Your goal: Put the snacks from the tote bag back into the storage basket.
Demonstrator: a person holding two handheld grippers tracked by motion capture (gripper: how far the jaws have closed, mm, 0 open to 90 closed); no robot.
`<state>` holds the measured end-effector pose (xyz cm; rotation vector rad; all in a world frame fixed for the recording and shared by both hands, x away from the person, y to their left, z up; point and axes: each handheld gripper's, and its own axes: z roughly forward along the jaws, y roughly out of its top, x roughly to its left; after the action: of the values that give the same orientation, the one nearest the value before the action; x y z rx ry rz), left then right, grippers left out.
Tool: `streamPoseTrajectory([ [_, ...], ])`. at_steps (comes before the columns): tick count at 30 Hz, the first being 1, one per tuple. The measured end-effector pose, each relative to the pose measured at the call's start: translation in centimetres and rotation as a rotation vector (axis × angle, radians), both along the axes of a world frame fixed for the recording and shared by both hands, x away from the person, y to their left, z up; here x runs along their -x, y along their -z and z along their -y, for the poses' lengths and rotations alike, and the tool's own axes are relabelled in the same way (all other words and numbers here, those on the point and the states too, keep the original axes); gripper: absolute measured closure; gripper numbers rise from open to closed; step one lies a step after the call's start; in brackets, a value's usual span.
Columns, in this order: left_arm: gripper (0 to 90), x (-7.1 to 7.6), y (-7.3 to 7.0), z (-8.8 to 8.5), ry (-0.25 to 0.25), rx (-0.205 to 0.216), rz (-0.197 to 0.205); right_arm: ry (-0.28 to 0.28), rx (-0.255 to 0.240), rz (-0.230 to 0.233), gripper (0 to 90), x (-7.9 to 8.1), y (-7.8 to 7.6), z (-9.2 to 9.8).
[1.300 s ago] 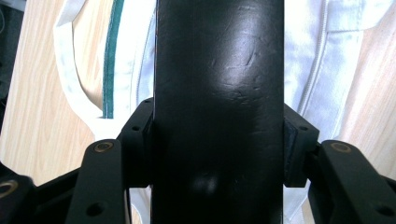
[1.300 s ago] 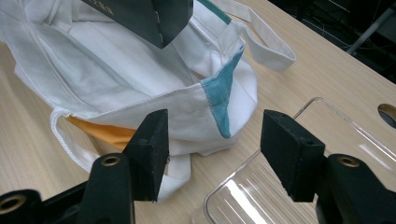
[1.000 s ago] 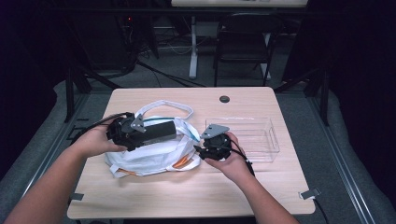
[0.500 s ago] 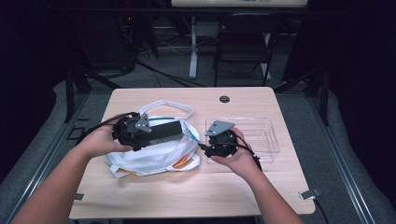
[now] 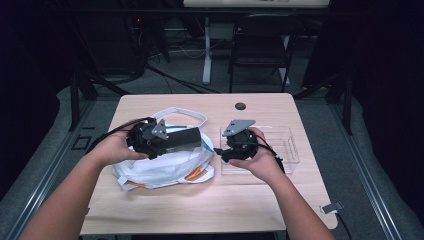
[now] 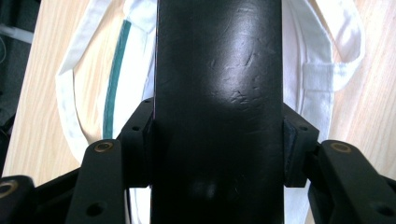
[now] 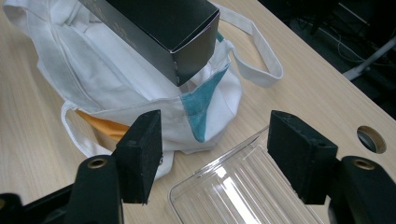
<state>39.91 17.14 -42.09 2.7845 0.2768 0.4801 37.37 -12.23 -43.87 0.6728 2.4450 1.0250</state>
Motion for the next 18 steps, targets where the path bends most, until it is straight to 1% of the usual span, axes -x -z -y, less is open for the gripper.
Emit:
streamPoseTrajectory([
  [5, 43.4, 0.0, -0.5, 0.4, 0.008, -0.003, 0.008, -0.014, 0.019, -0.018, 33.8, -0.6, -0.5, 0.2],
  [7, 43.3, 0.0, -0.7, 0.4, 0.010, -0.003, 0.011, -0.029, 0.055, -0.027, 32.7, -0.8, -0.6, 0.2],
  [10, 43.3, 0.1, -1.1, 0.5, 0.016, -0.006, 0.010, -0.045, 0.094, -0.022, 31.8, -0.8, -0.7, 0.1],
  [13, 43.3, 0.1, -1.3, 0.5, 0.018, -0.007, 0.013, -0.065, 0.111, -0.028, 31.9, -0.8, -0.8, -0.1],
  [16, 43.3, 0.1, -1.6, 0.6, 0.022, -0.007, 0.015, -0.090, 0.127, -0.020, 31.4, -0.6, -1.1, -0.4],
  [18, 43.3, 0.1, -1.7, 0.7, 0.025, -0.010, 0.017, -0.111, 0.137, -0.031, 31.1, -0.7, -1.5, -0.5],
])
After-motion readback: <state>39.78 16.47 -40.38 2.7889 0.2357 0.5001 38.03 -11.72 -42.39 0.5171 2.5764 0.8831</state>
